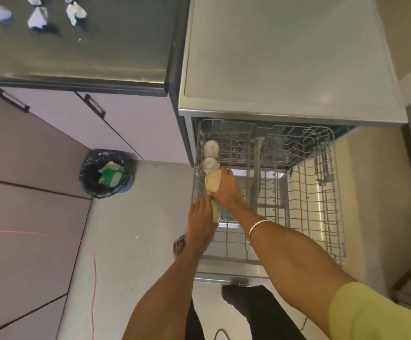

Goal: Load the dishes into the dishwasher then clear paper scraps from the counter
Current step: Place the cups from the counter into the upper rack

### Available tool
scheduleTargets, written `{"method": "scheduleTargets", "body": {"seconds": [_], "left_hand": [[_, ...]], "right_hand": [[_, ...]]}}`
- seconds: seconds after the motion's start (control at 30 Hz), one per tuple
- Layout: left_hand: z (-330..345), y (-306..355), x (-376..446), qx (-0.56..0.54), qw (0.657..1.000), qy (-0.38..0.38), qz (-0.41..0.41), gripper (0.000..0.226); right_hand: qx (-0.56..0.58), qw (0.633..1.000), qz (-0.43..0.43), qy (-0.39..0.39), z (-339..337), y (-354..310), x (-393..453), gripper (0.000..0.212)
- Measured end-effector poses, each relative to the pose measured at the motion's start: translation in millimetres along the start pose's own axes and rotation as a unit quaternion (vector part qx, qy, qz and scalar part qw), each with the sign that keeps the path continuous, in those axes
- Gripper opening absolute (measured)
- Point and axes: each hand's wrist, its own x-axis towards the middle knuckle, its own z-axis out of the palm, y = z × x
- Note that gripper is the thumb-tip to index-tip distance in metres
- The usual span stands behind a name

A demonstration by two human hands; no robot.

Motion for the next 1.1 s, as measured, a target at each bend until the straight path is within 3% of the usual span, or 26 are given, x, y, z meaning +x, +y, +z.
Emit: {"method": "scheduleTargets", "body": {"seconds": [0.2, 0.47, 0.6, 0.8, 1.1], "left_hand": [[31, -11, 0, 0.016, 0.999, -0.041, -0.028, 0.1], [36, -8, -2, 0.099, 0.993, -0.068, 0.004, 0.096], [42, -7, -6, 0.11, 0.991, -0.071, -0.008, 0.108], [42, 1, -8, 0.116, 0.989, -0.079, -0.036, 0.108], [20, -6, -8, 0.104, 0.991, -0.09, -0.005, 0.118]], "right_hand": [[-0.043, 0.998, -0.025, -0.026, 22, 11, 27, 0.089], [-0.091, 0.993, -0.076, -0.032, 36, 20, 38, 0.084], [-0.076, 0.992, -0.084, -0.046, 40, 26, 38, 0.075], [-0.018, 0.997, -0.038, -0.061, 35, 35, 35, 0.09], [-0.039, 0.997, -0.011, -0.07, 5, 31, 14, 0.061]]}}
